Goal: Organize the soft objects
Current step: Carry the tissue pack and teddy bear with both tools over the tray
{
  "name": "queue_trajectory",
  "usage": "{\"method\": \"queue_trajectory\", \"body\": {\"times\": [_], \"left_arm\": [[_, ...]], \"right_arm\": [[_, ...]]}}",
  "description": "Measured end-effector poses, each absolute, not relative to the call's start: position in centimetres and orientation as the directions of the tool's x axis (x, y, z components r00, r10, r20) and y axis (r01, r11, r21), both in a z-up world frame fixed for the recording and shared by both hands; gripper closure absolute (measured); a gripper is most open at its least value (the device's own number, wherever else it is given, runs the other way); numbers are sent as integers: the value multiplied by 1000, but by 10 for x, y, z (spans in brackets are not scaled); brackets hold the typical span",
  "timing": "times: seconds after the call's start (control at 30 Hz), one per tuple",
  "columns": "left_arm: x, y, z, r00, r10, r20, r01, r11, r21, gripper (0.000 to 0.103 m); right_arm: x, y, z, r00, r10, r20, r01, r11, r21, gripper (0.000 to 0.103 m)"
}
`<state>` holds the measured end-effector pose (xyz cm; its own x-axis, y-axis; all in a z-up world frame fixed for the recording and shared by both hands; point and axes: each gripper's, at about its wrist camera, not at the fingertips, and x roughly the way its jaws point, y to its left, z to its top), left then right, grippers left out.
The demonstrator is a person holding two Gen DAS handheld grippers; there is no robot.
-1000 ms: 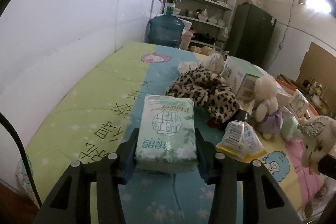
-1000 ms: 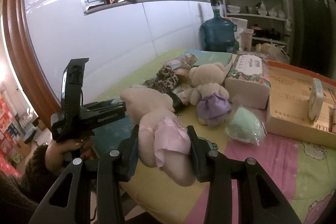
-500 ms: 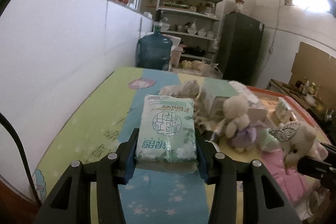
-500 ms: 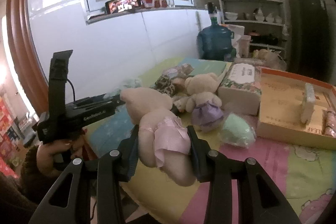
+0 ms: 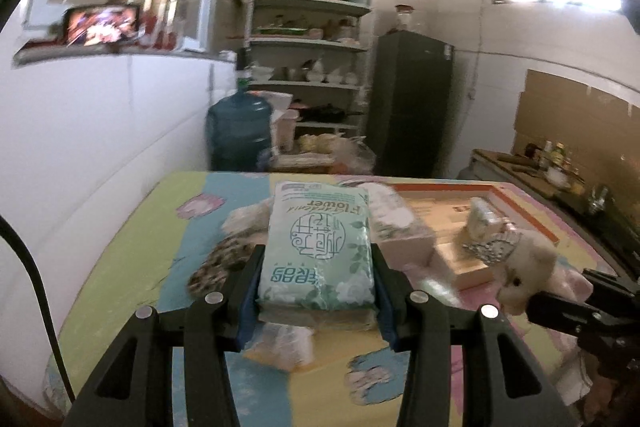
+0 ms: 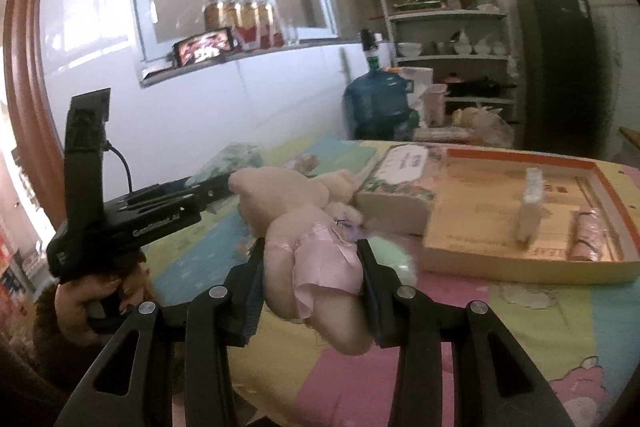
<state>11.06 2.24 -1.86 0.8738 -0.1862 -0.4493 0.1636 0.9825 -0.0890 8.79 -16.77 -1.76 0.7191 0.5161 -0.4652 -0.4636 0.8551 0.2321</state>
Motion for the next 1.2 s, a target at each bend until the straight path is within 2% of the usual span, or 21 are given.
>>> {"method": "queue_trajectory", "body": {"times": [0.57, 0.9, 1.2], "left_arm": [[140, -79, -1, 817, -376, -436, 372, 923, -99, 55], [172, -116, -11, 786, -405, -467, 386, 912, -140, 55], [198, -144, -22, 772, -395, -498, 376, 916, -144, 55]], "right_arm": [[88, -266, 2, 845, 341, -412, -263, 936, 234, 60], [98, -320, 10, 896, 221, -385, -147, 966, 212, 60], [126, -350, 5, 899, 179, -401, -99, 972, 211, 60]]}}
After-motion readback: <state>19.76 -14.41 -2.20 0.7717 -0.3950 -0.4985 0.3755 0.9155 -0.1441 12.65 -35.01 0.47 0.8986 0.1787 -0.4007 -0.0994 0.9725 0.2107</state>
